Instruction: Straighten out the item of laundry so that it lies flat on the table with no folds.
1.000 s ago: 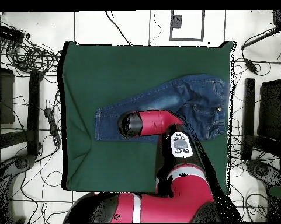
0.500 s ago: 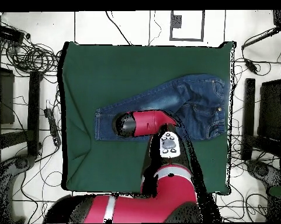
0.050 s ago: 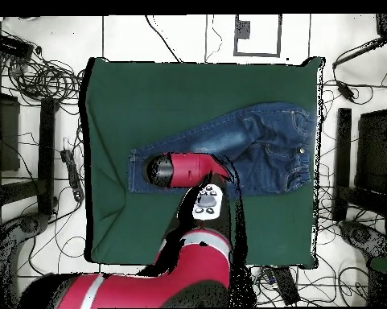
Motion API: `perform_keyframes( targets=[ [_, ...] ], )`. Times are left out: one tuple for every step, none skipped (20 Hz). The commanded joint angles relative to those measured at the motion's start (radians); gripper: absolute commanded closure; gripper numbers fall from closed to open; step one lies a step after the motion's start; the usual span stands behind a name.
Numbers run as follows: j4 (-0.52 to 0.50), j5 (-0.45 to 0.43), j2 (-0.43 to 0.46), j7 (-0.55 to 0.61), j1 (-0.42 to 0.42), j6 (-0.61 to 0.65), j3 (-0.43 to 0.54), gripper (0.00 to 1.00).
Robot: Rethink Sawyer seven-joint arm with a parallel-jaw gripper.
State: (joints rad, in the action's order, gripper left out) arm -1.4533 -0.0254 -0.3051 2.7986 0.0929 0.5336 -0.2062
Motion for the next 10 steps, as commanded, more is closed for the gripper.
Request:
perform_keyframes(
  targets=[
    [-0.014, 0.208, 0.163, 0.341, 0.113, -0.055, 0.158, 1.00],
    [-0.008, 0.228, 0.169, 0.351, 0.125, -0.056, 0.149, 1.00],
    [-0.007, 0.246, 0.170, 0.351, 0.132, -0.057, 0.144, 1.00],
    [0.004, 0.266, 0.177, 0.366, 0.149, -0.046, 0.129, 1.00],
    [0.002, 0.286, 0.176, 0.366, 0.154, -0.047, 0.126, 1.00],
    [0.007, 0.306, 0.178, 0.375, 0.164, -0.039, 0.119, 1.00],
    [0.009, 0.321, 0.178, 0.376, 0.172, -0.034, 0.113, 1.00],
    [0.016, 0.335, 0.181, 0.381, 0.182, -0.022, 0.102, 1.00],
    [0.018, 0.349, 0.183, 0.381, 0.190, -0.021, 0.096, 1.00],
    [0.016, 0.364, 0.184, 0.381, 0.193, -0.024, 0.094, 1.00]
  ],
)
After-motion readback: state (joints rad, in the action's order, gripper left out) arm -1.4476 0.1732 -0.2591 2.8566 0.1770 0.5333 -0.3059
